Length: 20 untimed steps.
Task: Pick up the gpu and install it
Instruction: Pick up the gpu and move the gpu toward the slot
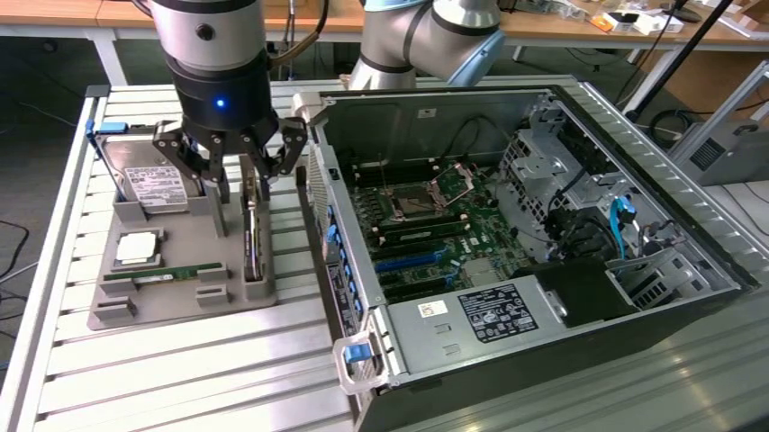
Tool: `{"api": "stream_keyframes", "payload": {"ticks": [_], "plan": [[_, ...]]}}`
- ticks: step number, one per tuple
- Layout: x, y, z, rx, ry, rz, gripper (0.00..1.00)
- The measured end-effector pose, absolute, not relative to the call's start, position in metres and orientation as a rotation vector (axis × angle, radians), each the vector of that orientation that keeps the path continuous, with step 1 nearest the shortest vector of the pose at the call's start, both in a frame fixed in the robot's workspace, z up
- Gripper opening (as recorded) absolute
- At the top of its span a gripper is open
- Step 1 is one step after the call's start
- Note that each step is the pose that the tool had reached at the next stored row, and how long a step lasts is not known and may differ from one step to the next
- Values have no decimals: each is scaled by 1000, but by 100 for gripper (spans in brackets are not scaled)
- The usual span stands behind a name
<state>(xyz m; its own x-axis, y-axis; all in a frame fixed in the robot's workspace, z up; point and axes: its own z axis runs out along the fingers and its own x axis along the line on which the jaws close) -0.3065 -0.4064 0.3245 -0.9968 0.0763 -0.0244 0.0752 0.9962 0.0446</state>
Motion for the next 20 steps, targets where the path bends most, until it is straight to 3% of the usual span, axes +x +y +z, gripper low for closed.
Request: {"api": "stream_keyframes", "payload": {"ticks": [20], "plan": [[-306,-407,319,118,3112,68,48]]}}
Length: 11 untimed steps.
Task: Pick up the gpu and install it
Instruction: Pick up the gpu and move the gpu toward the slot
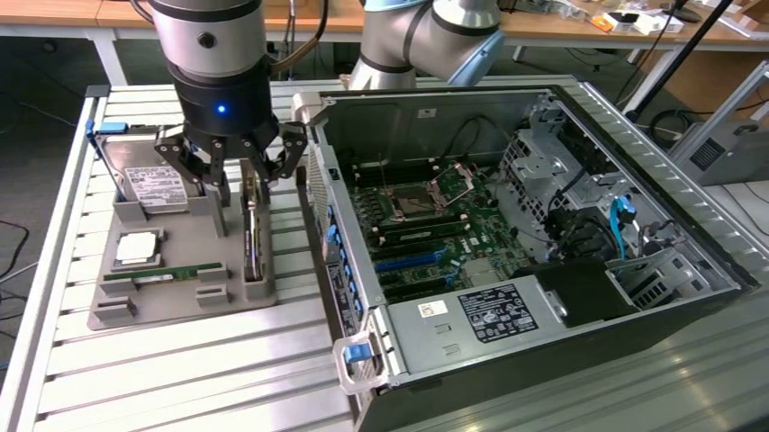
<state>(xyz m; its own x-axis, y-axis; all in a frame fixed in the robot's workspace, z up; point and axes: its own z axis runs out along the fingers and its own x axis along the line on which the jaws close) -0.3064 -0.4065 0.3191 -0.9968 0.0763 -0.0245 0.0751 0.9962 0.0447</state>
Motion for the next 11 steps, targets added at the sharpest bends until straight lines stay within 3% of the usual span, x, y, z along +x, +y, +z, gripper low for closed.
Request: {"api": "stream_keyframes", "payload": {"ticks": [11], "plan": [[-306,-407,316,118,3112,68,48]]}}
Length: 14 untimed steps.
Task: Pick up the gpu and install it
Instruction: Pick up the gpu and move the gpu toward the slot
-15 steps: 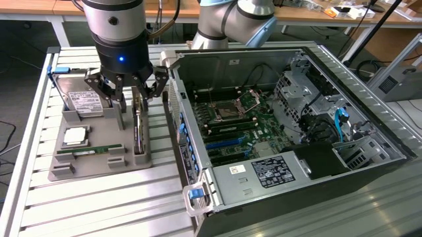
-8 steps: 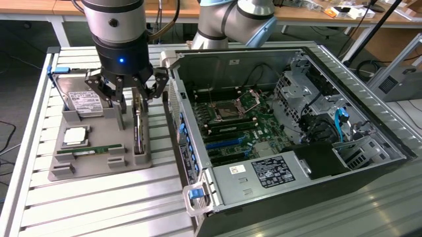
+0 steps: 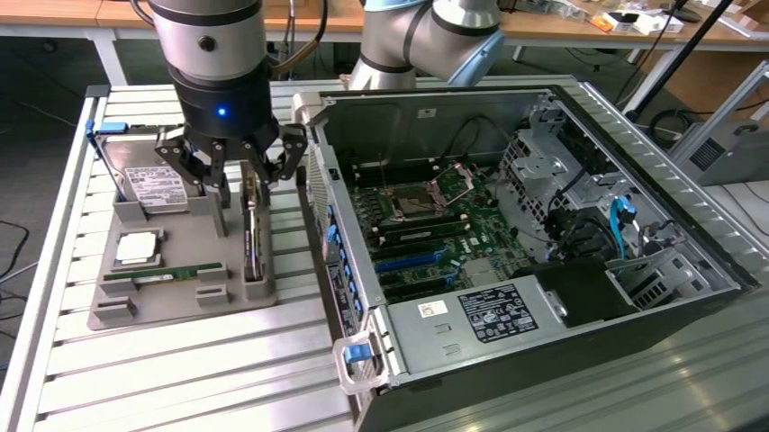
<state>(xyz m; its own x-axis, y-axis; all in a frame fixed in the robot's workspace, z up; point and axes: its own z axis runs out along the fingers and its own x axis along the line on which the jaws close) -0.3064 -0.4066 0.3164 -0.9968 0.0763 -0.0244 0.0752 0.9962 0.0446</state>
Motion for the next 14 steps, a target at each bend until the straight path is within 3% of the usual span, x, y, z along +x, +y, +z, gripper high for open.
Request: {"api": "stream_keyframes", "payload": {"ticks": [14], "plan": [[-306,-407,313,118,3113,68,48]]}}
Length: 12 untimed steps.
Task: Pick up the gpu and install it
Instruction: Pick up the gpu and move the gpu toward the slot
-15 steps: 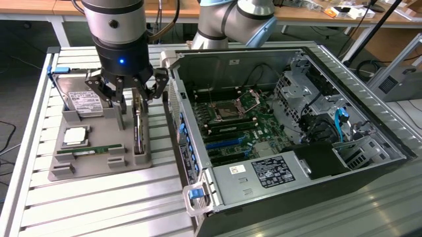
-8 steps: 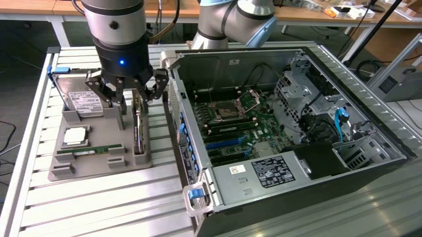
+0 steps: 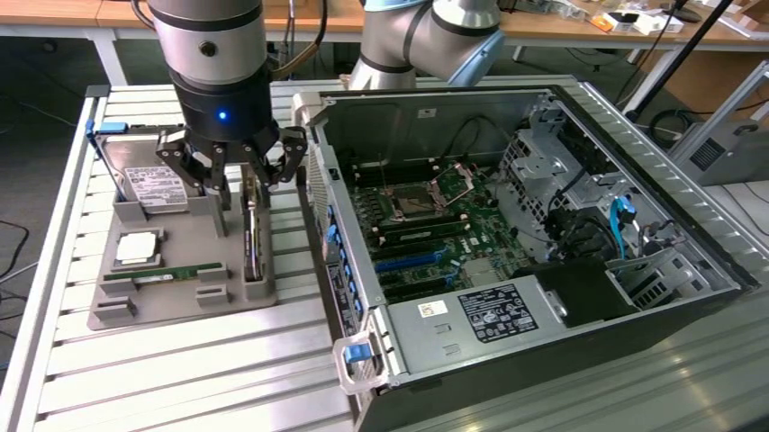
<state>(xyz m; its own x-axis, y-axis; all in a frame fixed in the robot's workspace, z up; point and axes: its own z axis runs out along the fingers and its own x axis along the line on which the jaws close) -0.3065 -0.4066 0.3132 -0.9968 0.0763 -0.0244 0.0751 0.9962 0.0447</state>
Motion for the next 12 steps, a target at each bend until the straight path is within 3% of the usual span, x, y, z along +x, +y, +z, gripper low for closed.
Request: {"api": "stream_keyframes", "payload": {"ticks": [12], "plan": [[-306,-407,308,118,3113,68,48]]}}
